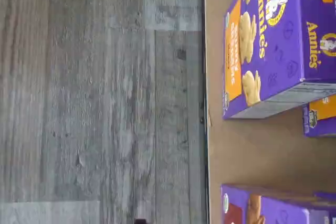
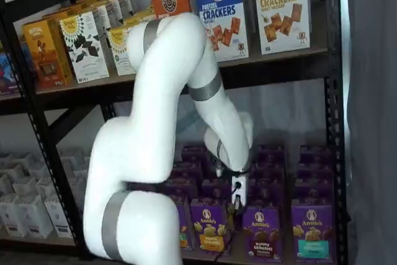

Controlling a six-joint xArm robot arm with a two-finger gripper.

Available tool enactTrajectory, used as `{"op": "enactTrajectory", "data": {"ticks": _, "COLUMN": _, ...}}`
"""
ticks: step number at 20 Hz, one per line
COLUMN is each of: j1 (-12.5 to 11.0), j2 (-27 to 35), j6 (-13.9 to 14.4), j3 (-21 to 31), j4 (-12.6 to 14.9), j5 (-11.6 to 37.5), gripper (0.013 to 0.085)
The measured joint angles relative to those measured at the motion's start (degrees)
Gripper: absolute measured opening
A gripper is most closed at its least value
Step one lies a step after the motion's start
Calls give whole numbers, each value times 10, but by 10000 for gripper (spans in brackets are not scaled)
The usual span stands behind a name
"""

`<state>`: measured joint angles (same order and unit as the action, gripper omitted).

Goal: Pick up the purple box with a brown patch in the center, on the bottom shelf, the fifth box from the left

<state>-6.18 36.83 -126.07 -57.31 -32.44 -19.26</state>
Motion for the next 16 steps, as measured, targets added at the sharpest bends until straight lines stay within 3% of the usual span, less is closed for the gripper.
{"op": "enactTrajectory", "data": {"ticks": 1, "j1": -1, "j2": 0, "j6": 11, "j3": 0, "j4": 12, "j5": -4, "gripper": 850}}
{"op": "enactTrajectory", "data": {"ticks": 3, "j1": -11, "j2": -5, "j6": 75, "j3": -1, "j4": 90, "j5": -26, "gripper": 850}}
{"op": "enactTrajectory", "data": {"ticks": 5, "j1": -15, "j2": -10, "j6": 85, "j3": 4, "j4": 106, "j5": -30, "gripper": 850}}
{"op": "enactTrajectory", "data": {"ticks": 8, "j1": -16, "j2": -14, "j6": 56, "j3": 12, "j4": 76, "j5": -20, "gripper": 850}}
{"op": "enactTrajectory", "data": {"ticks": 13, "j1": -9, "j2": -14, "j6": -20, "j3": 16, "j4": -11, "j5": 4, "gripper": 850}}
{"op": "enactTrajectory", "data": {"ticks": 16, "j1": -7, "j2": -9, "j6": -43, "j3": 10, "j4": -38, "j5": 9, "gripper": 850}}
